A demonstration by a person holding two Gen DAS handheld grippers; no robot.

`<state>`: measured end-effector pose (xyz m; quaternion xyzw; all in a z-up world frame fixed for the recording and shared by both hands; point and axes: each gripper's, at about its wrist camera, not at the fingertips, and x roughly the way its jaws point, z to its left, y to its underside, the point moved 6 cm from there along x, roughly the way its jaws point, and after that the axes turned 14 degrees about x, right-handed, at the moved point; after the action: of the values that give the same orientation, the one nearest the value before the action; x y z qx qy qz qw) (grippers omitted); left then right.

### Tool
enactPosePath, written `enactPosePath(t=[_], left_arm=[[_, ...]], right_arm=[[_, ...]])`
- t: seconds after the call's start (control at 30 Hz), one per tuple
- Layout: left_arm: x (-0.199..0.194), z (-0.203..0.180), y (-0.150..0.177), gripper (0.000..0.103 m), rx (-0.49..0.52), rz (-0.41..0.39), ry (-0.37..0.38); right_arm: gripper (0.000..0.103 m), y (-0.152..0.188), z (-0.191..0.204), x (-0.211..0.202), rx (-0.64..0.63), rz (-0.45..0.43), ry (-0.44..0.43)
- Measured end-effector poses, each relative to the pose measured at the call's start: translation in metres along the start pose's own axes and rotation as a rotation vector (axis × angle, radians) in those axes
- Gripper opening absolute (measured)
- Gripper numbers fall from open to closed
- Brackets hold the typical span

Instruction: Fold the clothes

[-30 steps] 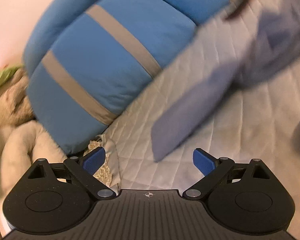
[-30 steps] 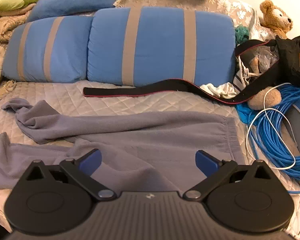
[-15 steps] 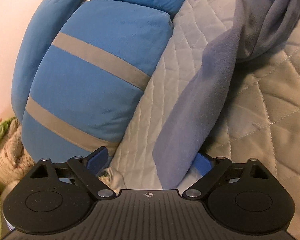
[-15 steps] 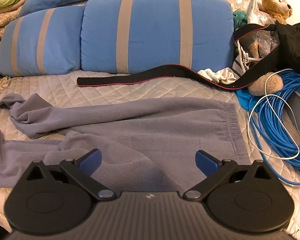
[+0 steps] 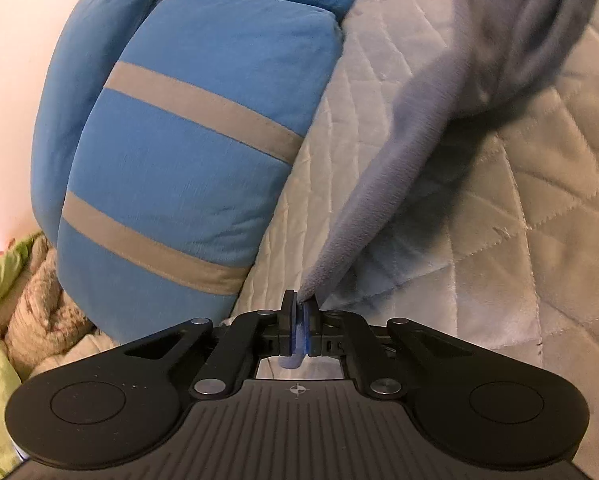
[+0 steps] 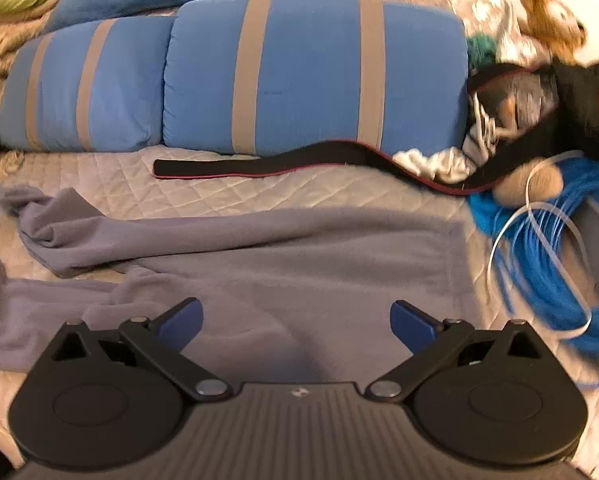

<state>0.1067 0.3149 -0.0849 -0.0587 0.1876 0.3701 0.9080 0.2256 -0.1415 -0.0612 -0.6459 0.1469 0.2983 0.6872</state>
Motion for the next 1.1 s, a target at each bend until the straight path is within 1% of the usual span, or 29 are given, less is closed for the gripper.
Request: enactPosePath(t=[0.13,0.23,0.33,0.4,0.43,0.5,0.57,0.7,0.77,0.9,0.97,1.03,1.1], left_arm=[[-0.011,0.018,0.005,0.003,-0.027,0.001,0.041],[-0.026,0.033,0.008,0.003,-0.014,-0.004,0.056],[-0.04,0.046,0.01,0.003,-0.034,-0.006,0.082],[-0.047,0.053,0.011,0.003,-0.047,-0.006,0.105],[-0.05,0.057,0.012,0.003,-0.051,-0.006,0.114],[-0.055,0.063,0.014,0.003,-0.058,-0.007,0.128],[-0.058,0.067,0.016,0.003,-0.056,-0.009,0.13],[-0.066,0.066,0.019,0.003,-0.051,-0.005,0.132],[-0.065,0.064,0.02,0.003,-0.05,-0.002,0.133],[-0.055,0.06,0.021,0.003,-0.043,0.013,0.139],[-0.051,0.058,0.021,0.003,-0.04,0.018,0.139],[-0.048,0.057,0.022,0.003,-0.044,0.023,0.142],[-0.046,0.057,0.023,0.003,-0.05,0.028,0.147]], right_arm=[[0.103,-0.009,-0.004,0.006,-0.072,-0.035,0.036],[0.103,-0.016,-0.007,0.013,-0.097,-0.031,0.024],[0.103,-0.027,-0.007,0.02,-0.209,-0.054,0.004],[0.101,-0.033,-0.012,0.026,-0.279,-0.051,-0.003],[0.101,-0.037,-0.016,0.028,-0.287,-0.044,-0.024],[0.1,-0.042,-0.026,0.029,-0.28,-0.017,-0.101],[0.099,-0.048,-0.037,0.031,-0.289,-0.005,-0.145],[0.092,-0.065,-0.072,0.046,-0.316,-0.005,-0.082],[0.088,-0.075,-0.1,0.06,-0.248,0.016,-0.049],[0.084,-0.094,-0.153,0.093,-0.029,0.063,-0.018],[0.08,-0.101,-0.172,0.11,0.071,0.075,-0.012],[0.077,-0.106,-0.184,0.126,0.163,0.097,-0.025],[0.072,-0.106,-0.193,0.142,0.248,0.121,-0.034]])
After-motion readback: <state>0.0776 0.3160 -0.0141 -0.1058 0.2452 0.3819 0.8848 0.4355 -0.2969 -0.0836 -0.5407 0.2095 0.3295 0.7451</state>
